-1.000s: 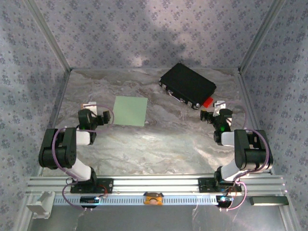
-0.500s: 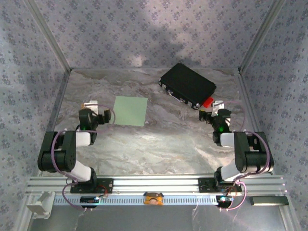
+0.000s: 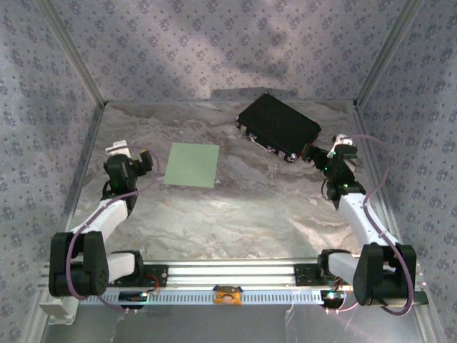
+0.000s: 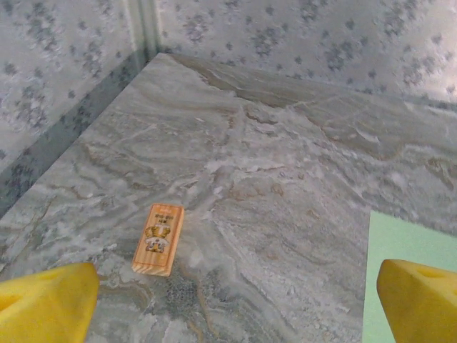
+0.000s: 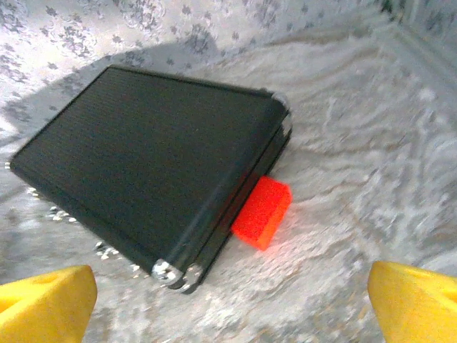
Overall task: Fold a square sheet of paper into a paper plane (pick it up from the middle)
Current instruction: Move the square sheet of paper to the center of the table.
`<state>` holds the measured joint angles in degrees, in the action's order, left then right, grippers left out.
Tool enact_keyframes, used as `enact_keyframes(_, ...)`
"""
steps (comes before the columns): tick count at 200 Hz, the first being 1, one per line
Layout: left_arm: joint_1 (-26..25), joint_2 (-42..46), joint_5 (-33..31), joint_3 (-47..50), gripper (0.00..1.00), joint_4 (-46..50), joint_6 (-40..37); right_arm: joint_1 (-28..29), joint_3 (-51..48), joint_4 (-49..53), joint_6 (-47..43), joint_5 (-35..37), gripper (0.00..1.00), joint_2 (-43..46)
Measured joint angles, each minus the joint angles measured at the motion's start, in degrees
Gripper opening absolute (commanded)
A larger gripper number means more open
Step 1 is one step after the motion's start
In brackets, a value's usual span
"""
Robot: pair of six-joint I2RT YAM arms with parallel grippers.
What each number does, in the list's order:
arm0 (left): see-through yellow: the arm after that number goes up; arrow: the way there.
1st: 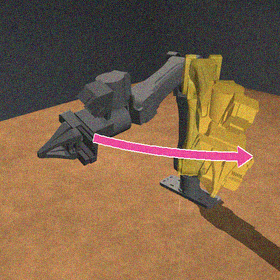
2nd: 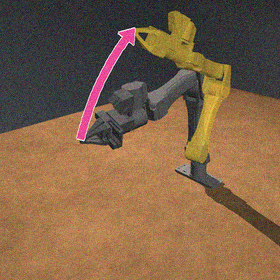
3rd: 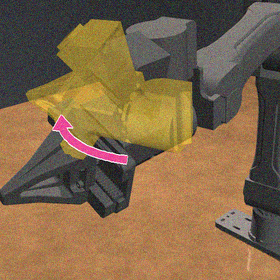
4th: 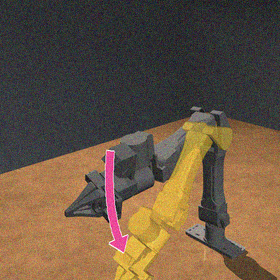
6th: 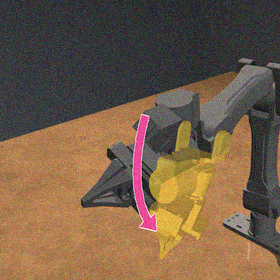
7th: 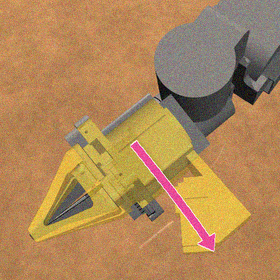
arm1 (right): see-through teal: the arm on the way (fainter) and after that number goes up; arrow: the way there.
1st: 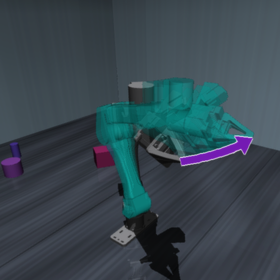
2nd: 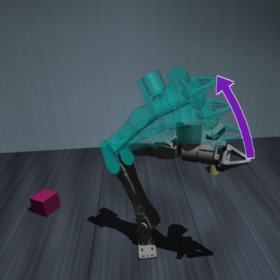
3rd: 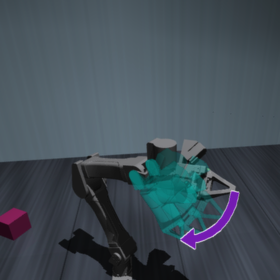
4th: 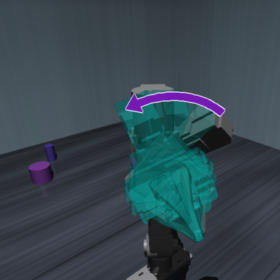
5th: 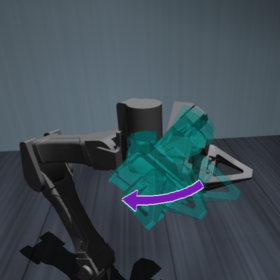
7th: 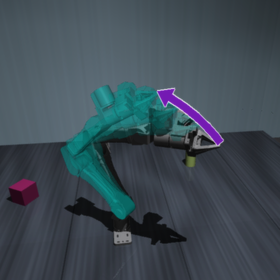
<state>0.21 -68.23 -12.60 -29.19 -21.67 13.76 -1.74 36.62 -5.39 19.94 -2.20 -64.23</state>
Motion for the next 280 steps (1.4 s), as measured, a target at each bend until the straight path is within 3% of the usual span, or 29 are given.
enact_keyframes(22, 0.8, 0.0, 0.5, -6.5, 1.0, 10.3, 8.7, -1.2, 0.5, 3.3, 5.6, -7.0, 0.99, -1.0)
enact_keyframes(61, 1.7, -7.0, 15.7, -14.1, 1.0, 14.9, 15.2, 0.5, 3.8, 9.2, 9.2, -16.0, 0.99, -6.7)
enact_keyframes(110, -6.9, -24.9, 26.7, -27.2, 1.0, 22.6, 15.9, 4.3, 6.0, 11.2, 10.6, -21.4, 0.99, -11.6)
enact_keyframes(137, -11.1, -31.3, 28.6, -34.1, 1.0, 27.0, 14.8, 5.9, 6.0, 11.4, 11.2, -22.2, 0.99, -11.8)
enact_keyframes(178, -13.4, -37.8, 29.4, -39.7, 0.99, 32.0, 13.9, 8.3, 6.0, 11.4, 11.9, -22.7, 0.99, -11.8)
enact_keyframes(227, -15.0, -42.7, 30.0, -41.7, 0.99, 35.2, 13.7, 11.0, 5.9, 11.4, 12.7, -22.7, 0.99, -11.8)
enact_keyframes(280, -16.3, -42.5, 29.5, -40.9, 0.97, 34.6, 14.0, 13.0, 5.2, 11.5, 13.7, -22.4, 0.99, -11.0)
